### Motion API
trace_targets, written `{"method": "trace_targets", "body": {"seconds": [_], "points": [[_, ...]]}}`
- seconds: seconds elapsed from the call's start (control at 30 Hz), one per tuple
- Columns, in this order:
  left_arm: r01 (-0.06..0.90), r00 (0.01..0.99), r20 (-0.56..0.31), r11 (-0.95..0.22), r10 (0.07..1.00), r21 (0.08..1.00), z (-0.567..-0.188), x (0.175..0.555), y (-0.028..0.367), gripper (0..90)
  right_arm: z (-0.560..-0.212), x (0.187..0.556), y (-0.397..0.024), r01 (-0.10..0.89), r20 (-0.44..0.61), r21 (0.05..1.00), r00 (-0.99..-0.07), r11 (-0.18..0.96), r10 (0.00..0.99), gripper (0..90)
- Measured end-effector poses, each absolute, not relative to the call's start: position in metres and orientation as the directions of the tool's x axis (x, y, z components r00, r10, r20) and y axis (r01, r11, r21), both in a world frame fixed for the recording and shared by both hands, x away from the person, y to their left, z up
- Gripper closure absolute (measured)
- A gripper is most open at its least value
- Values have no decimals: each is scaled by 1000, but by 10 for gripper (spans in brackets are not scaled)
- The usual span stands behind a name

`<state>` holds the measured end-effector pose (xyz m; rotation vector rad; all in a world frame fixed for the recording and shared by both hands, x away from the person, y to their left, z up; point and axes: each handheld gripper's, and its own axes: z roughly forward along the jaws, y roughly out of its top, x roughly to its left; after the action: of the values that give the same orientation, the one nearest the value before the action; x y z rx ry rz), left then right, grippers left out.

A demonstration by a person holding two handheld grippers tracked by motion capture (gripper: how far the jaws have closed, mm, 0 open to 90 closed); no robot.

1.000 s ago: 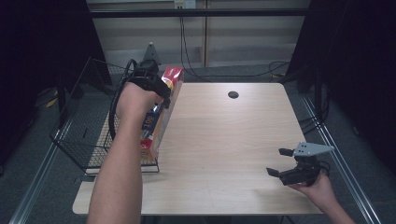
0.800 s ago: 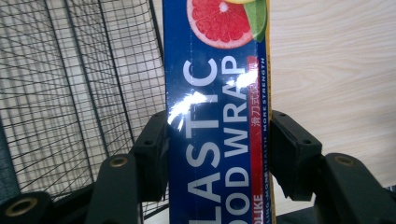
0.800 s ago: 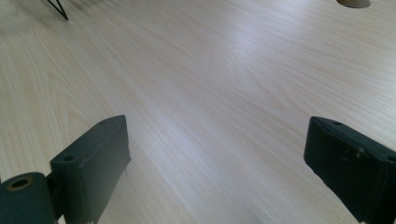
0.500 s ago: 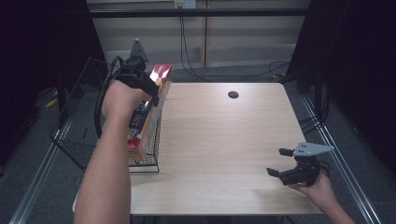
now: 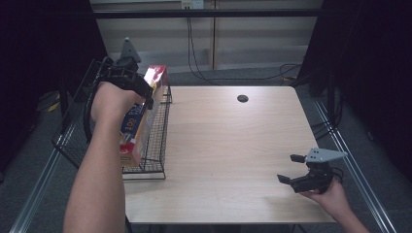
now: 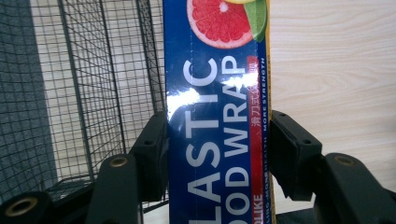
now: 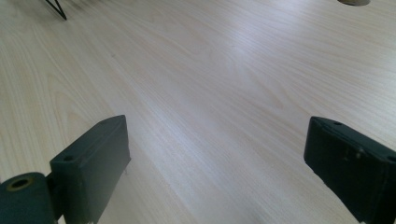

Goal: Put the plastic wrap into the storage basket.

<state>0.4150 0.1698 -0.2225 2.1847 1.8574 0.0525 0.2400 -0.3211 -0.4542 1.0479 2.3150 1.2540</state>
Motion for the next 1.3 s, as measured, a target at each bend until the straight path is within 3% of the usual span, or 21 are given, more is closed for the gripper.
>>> {"method": "trace_targets", "body": {"seconds": [1.3], "points": [[968,100,-149,-62,984,242,-213,408,219,458,-455,239,-319,458,68,813,-689,360,722,67]]}}
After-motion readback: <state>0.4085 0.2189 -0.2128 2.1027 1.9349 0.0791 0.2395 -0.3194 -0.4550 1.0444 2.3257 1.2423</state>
